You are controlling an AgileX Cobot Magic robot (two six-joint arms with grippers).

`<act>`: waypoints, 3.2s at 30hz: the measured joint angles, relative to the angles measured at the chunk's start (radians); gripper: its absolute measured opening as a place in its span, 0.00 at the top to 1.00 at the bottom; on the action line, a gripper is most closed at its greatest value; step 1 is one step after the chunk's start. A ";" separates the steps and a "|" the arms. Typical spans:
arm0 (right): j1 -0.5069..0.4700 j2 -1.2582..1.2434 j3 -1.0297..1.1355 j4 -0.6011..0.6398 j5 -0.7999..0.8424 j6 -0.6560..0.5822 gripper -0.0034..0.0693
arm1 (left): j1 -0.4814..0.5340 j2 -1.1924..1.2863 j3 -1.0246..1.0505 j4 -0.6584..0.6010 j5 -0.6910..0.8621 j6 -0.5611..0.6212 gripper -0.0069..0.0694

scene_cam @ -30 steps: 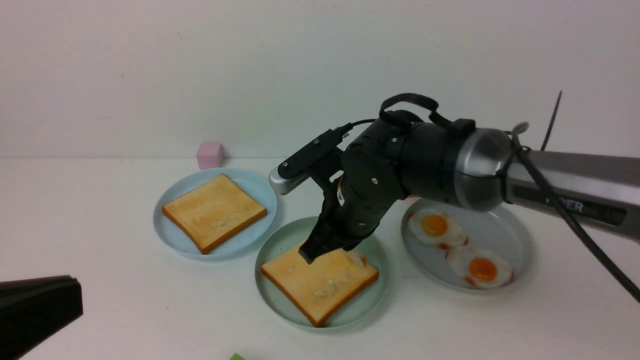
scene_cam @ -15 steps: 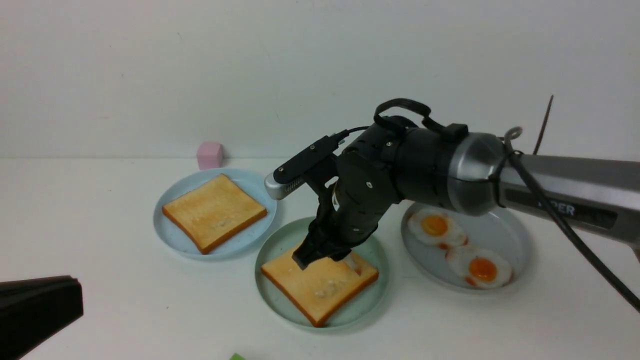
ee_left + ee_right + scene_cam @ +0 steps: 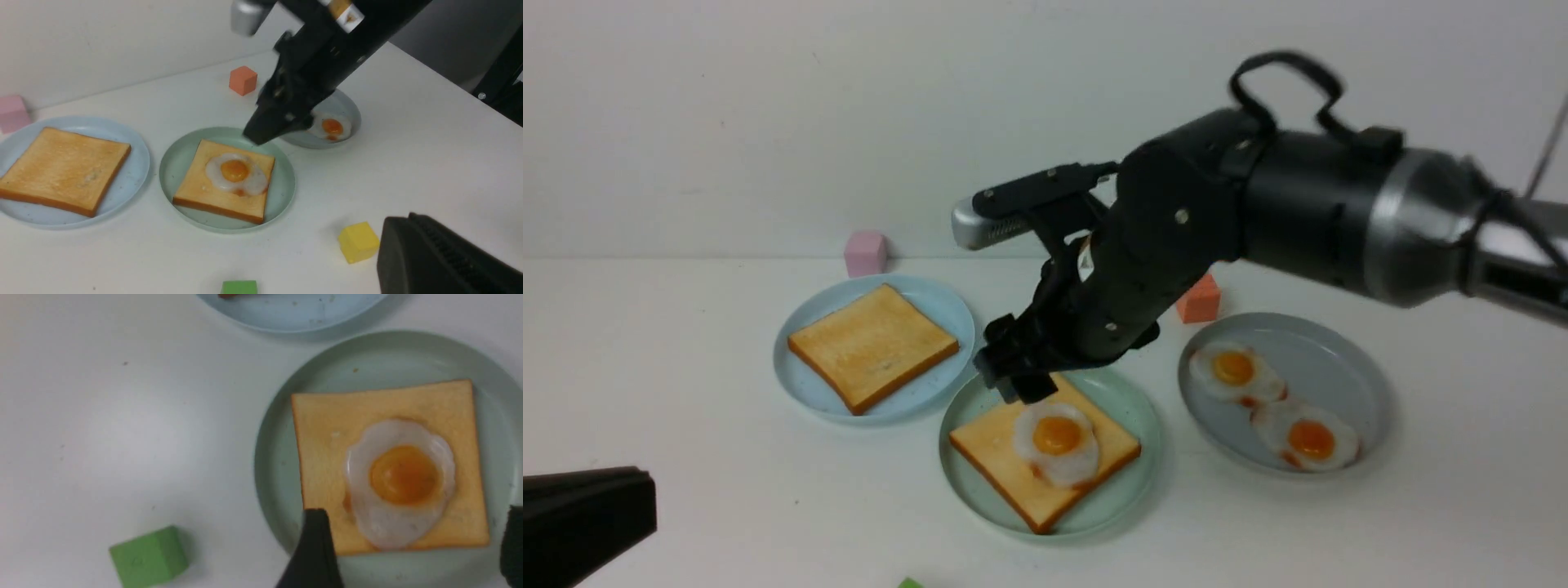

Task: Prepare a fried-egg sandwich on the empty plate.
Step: Use the left arm to grab a slice of bread, then use the left arm to place a slice of bread on the fried egg in the middle

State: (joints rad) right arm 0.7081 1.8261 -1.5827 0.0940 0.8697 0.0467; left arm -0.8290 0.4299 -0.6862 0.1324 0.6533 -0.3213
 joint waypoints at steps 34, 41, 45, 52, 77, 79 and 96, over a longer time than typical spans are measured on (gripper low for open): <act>0.000 -1.010 0.448 -0.113 0.396 0.183 0.95 | 0.648 1.211 -0.496 -0.542 0.023 0.815 0.93; 0.000 -1.057 0.451 -0.113 0.399 0.183 0.94 | 0.590 1.391 -0.604 -0.400 -0.088 0.826 0.87; 0.000 -1.058 0.451 -0.112 0.399 0.184 0.94 | 0.589 1.467 -0.623 -0.310 -0.152 0.827 0.69; 0.000 -1.058 0.452 -0.129 0.399 0.184 0.93 | 0.589 1.559 -0.628 -0.290 -0.210 0.826 0.42; 0.000 -1.073 0.452 -0.133 0.399 0.184 0.92 | 0.578 1.454 -0.631 -0.280 -0.193 0.800 0.93; 0.000 -1.088 0.452 -0.147 0.399 0.184 0.92 | 0.551 1.375 -0.631 -0.280 -0.161 0.757 0.93; 0.000 -1.293 0.452 -0.231 0.402 0.217 0.91 | 0.045 1.328 -0.570 0.190 -0.031 0.202 0.93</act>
State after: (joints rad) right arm 0.7083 0.5333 -1.1303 -0.1375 1.2718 0.2635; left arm -0.7845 1.7584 -1.2560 0.3228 0.6227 -0.1190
